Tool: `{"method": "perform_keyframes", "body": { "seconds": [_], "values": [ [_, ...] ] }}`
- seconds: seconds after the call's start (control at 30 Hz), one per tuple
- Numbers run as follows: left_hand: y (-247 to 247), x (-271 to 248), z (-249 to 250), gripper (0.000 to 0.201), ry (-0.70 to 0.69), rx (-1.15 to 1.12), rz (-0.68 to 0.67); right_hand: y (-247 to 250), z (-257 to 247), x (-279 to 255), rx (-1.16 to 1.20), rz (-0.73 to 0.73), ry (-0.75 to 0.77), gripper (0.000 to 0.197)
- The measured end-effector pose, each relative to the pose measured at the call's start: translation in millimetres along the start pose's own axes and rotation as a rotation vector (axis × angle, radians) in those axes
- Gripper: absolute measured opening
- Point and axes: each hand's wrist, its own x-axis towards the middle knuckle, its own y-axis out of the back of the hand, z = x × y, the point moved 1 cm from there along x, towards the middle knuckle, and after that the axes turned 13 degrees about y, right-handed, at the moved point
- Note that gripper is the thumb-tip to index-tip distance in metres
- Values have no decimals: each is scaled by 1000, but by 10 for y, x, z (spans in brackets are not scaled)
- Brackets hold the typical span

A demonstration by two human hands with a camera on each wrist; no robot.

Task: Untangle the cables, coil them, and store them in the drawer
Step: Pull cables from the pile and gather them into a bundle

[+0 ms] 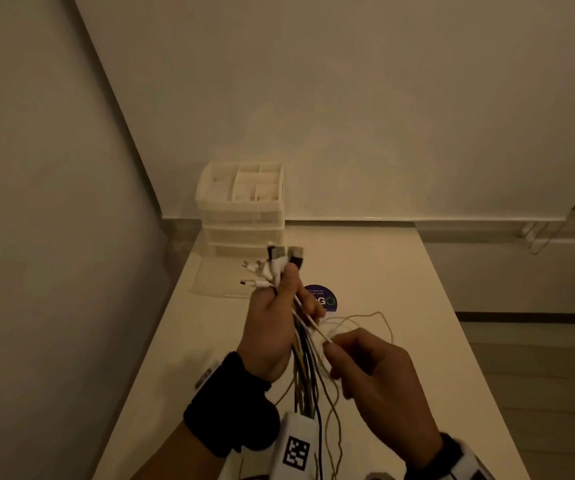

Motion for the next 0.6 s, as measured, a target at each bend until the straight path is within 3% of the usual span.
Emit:
{"method": "perform_keyframes", "body": {
  "seconds": [0.13,0.27,0.4,0.5,0.57,0.6],
  "values": [
    [151,62,203,35,19,-103,3,106,238,-65,45,-208,-94,25],
    [251,60,291,34,-32,-34,32,171,376,-11,-55,-261,-50,23],
    [464,31,368,42,-119,149,65,265,502,-6,-179,-293,-54,35],
    [422,-91,347,25,-232,515,60,287,454,10,-197,-228,-66,45],
    [256,-162,225,9,-238,709,-68,277,328,107,-93,-73,-72,49],
    [185,-177,135,17,-228,786,-138,270,253,172,-23,17,-85,48]
  ]
}}
